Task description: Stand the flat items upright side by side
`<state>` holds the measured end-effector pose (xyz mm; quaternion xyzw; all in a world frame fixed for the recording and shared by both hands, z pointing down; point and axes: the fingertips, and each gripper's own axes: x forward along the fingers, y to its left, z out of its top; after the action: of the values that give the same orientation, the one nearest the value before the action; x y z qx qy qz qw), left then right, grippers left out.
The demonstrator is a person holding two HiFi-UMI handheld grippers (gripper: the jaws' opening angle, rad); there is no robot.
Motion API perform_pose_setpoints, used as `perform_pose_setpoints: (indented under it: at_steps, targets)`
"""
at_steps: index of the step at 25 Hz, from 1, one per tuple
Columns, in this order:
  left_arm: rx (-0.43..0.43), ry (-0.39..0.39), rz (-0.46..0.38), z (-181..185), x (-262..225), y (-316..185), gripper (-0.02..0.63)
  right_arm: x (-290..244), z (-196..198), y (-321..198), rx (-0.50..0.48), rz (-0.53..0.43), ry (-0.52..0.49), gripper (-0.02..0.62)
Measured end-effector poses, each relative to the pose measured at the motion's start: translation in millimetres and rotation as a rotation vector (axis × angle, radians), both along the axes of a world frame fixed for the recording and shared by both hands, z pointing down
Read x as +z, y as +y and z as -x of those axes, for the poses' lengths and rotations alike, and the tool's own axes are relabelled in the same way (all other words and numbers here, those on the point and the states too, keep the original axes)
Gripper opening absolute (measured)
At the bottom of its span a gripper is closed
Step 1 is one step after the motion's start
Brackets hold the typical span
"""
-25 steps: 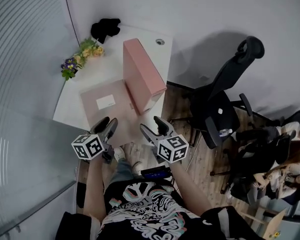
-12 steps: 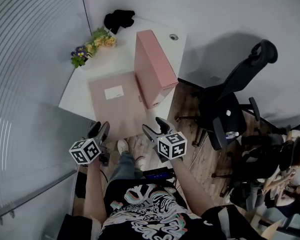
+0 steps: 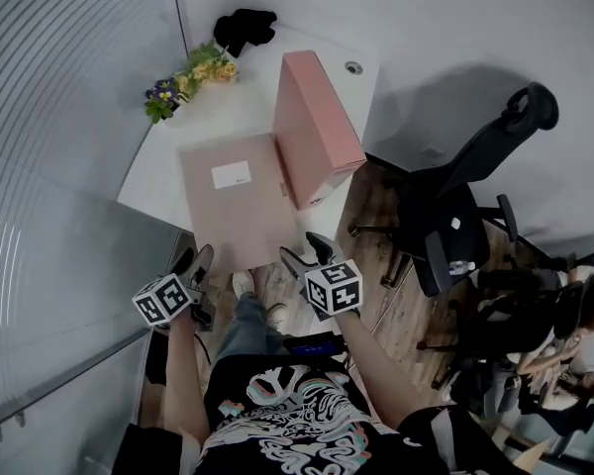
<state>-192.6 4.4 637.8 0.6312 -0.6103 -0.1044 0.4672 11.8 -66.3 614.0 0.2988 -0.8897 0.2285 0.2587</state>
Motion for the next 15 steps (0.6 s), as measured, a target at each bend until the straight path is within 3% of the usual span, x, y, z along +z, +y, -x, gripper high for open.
perform_pose_setpoints:
  at_steps: [3, 7, 11, 15]
  targets:
    - [-0.044, 0.141, -0.007, -4, 8, 0, 0.325, 6, 1, 1, 0.005, 0.009, 0.014, 0.290]
    - [-0.051, 0.202, 0.013, -8, 22, 2, 0.350, 14, 1, 3, 0.013, 0.025, 0.028, 0.290]
    - [-0.080, 0.330, -0.003, -12, 30, 1, 0.357, 20, 0, 4, 0.031, 0.058, 0.016, 0.279]
    - [-0.052, 0.331, 0.022, -18, 40, 1, 0.357, 25, 0, 7, 0.034, 0.076, 0.020, 0.275]
